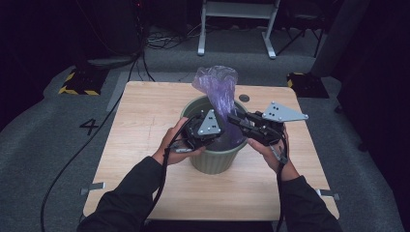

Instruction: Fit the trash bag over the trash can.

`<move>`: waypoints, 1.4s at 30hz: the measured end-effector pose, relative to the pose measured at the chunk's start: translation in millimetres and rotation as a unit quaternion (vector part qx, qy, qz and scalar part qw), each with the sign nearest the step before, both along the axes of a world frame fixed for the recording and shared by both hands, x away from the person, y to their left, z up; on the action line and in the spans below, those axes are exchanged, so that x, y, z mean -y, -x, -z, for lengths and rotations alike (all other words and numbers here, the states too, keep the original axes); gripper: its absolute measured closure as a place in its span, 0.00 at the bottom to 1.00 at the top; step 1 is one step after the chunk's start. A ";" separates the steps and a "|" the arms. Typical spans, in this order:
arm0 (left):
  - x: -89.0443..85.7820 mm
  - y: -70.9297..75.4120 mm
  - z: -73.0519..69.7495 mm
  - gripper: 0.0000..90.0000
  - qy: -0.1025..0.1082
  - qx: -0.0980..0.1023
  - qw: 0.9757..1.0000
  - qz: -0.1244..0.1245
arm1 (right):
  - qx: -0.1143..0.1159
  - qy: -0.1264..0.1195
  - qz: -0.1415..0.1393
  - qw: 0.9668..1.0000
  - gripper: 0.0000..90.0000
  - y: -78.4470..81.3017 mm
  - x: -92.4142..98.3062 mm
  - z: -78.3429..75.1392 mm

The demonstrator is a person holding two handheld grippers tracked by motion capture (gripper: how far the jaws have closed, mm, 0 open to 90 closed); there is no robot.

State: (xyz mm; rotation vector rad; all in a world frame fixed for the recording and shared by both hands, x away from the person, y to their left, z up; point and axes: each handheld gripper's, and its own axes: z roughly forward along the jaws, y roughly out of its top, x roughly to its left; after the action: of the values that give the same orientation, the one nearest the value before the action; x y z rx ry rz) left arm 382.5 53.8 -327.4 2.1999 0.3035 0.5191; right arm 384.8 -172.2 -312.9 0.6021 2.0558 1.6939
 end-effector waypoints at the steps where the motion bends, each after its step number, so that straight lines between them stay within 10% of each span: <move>1: -1.3 0.0 -0.3 1.00 0.002 0.000 1.000 -0.002 | 0.004 0.001 -0.005 1.000 0.96 1.0 0.4 0.6; 5: -9.1 0.6 -1.8 0.94 0.032 -0.015 0.999 0.004 | 0.016 0.020 -0.020 0.999 1.00 5.8 -0.3 2.9; 13: -30.4 2.0 -8.6 0.31 0.117 -0.054 0.991 -0.029 | 0.023 0.025 -0.025 0.999 1.00 10.1 1.6 7.0; 22: -55.0 -7.7 -16.3 0.17 0.174 -0.072 0.981 -0.047 | 0.043 0.051 -0.039 0.997 1.00 16.9 -0.3 13.5; 30: -49.1 -25.6 -25.9 0.22 0.209 -0.089 0.972 -0.060 | 0.055 0.084 -0.053 0.994 1.00 22.9 -4.7 22.2; 42: -35.5 -27.0 -19.9 0.98 0.147 -0.054 0.985 -0.065 | 0.054 0.093 -0.052 0.993 0.95 26.0 -1.6 26.0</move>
State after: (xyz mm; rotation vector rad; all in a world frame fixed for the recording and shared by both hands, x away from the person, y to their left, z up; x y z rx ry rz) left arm 409.5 89.2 -307.6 1.9311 0.5496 0.3978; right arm 358.8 -170.6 -338.9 0.3412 2.1683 1.5305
